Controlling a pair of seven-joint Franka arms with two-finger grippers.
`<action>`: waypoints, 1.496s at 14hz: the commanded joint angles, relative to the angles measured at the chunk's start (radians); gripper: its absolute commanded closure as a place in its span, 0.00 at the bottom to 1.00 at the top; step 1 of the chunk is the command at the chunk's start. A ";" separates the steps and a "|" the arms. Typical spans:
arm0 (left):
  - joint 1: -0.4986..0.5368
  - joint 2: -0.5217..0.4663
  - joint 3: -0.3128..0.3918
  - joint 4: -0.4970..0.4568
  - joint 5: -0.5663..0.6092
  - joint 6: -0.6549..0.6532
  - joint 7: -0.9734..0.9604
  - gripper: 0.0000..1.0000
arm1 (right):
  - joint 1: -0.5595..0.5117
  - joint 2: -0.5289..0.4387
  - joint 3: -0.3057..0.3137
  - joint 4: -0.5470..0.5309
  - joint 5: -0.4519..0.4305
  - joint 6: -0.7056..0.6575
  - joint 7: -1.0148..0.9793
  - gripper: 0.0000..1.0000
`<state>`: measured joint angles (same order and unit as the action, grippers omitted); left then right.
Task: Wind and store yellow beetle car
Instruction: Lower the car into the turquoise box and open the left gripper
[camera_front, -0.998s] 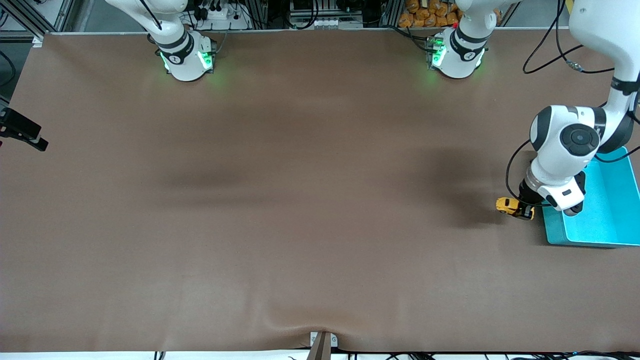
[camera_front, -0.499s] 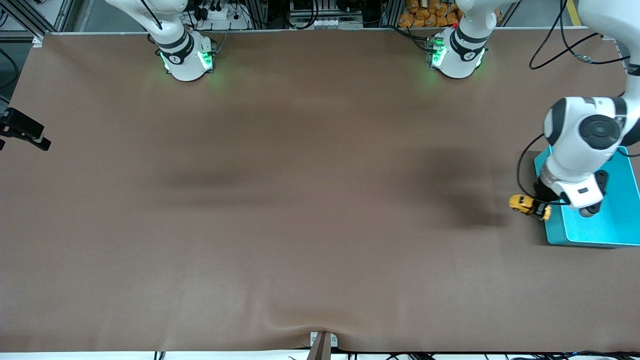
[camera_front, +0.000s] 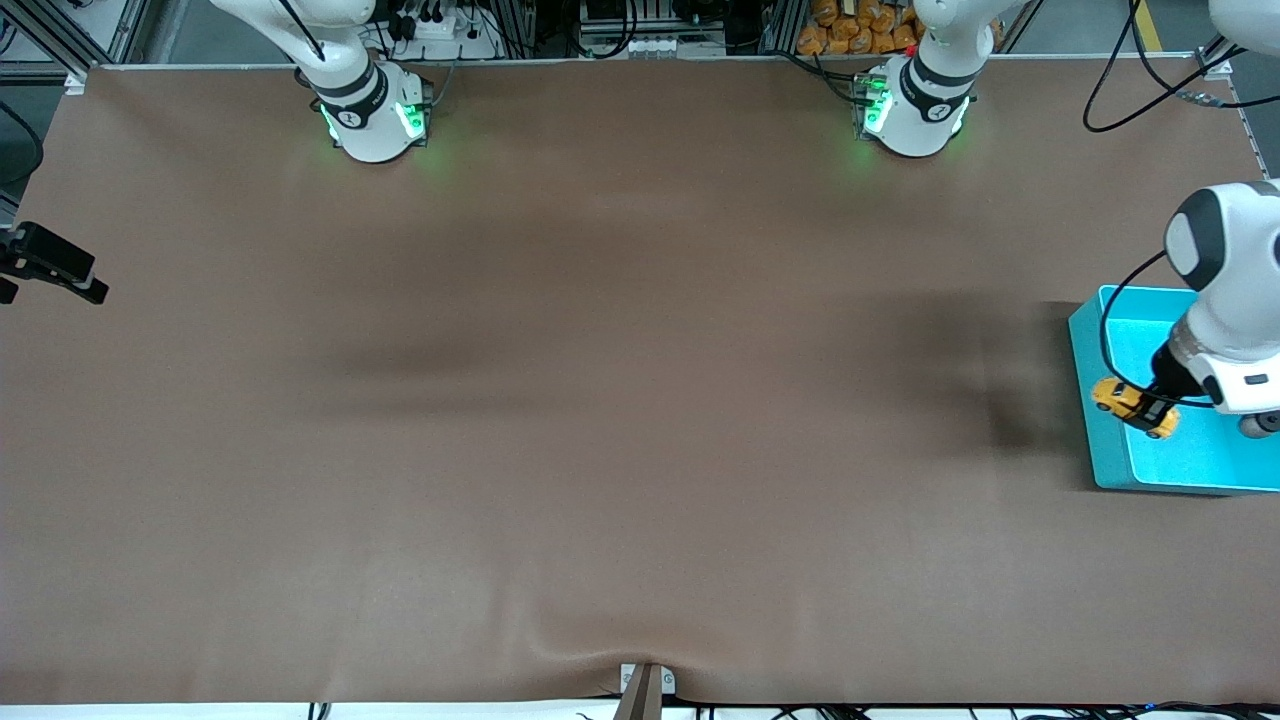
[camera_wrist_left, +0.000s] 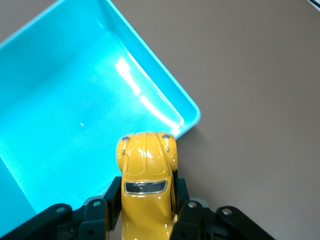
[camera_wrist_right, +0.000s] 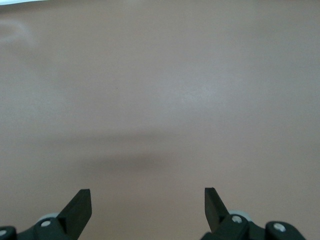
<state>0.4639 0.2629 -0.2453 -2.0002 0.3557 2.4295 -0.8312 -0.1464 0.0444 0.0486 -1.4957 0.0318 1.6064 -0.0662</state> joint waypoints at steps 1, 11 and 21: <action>0.057 0.021 -0.011 0.030 -0.023 -0.020 0.144 1.00 | -0.012 0.005 0.007 0.002 0.000 0.000 0.016 0.00; 0.180 0.108 -0.011 0.087 -0.090 -0.020 0.642 1.00 | -0.009 0.009 0.005 -0.003 -0.001 0.007 0.016 0.00; 0.246 0.239 -0.012 0.141 -0.093 -0.004 1.105 1.00 | -0.010 0.008 0.005 0.000 -0.006 0.009 0.016 0.00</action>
<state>0.6771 0.4684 -0.2451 -1.8928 0.2838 2.4302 0.1707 -0.1467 0.0563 0.0463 -1.4966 0.0308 1.6119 -0.0662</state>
